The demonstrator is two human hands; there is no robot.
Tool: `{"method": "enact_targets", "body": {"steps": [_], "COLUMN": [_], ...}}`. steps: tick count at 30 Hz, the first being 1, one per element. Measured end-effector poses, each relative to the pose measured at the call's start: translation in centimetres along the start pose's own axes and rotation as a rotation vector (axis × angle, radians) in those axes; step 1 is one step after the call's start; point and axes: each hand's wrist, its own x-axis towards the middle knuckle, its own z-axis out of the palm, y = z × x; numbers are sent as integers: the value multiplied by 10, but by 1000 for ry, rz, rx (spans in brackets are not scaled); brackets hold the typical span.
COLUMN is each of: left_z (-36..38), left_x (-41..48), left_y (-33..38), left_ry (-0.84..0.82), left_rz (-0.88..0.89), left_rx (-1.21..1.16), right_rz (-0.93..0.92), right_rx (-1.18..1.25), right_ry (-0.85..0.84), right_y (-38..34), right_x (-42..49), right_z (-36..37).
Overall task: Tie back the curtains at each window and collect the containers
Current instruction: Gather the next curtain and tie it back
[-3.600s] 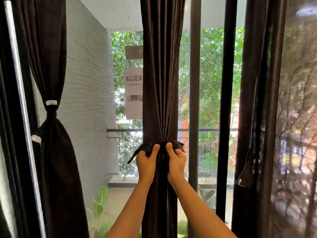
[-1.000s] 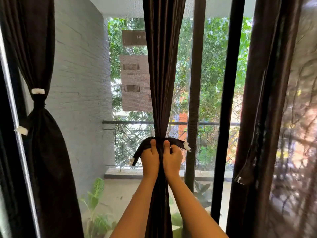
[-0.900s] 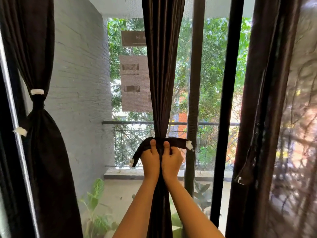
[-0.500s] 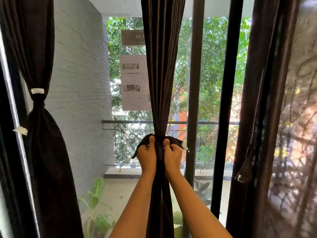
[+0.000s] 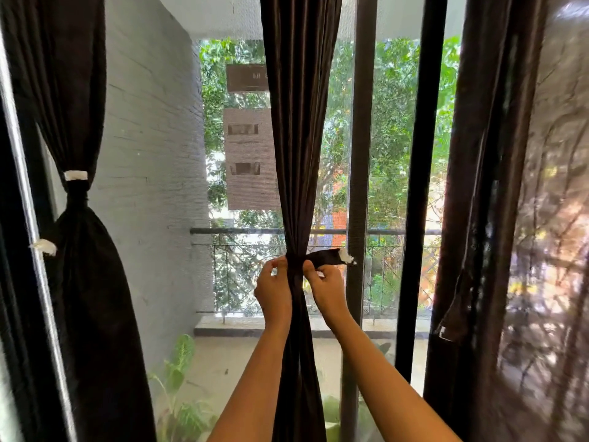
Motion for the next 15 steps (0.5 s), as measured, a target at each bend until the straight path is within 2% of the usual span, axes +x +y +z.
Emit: {"method": "enact_targets", "body": {"steps": [9, 15], "left_z": [-5, -18], "left_x": [-13, -7], "left_y": [1, -8], "left_ry": [-16, -222], "left_rz": [78, 116], "left_rx": [-88, 22], "right_rz": [-165, -194], "right_rx": [-246, -391], "right_ry": [17, -38], "right_y": [-10, -19], "right_x": [-2, 11], "right_z": [-7, -22]}}
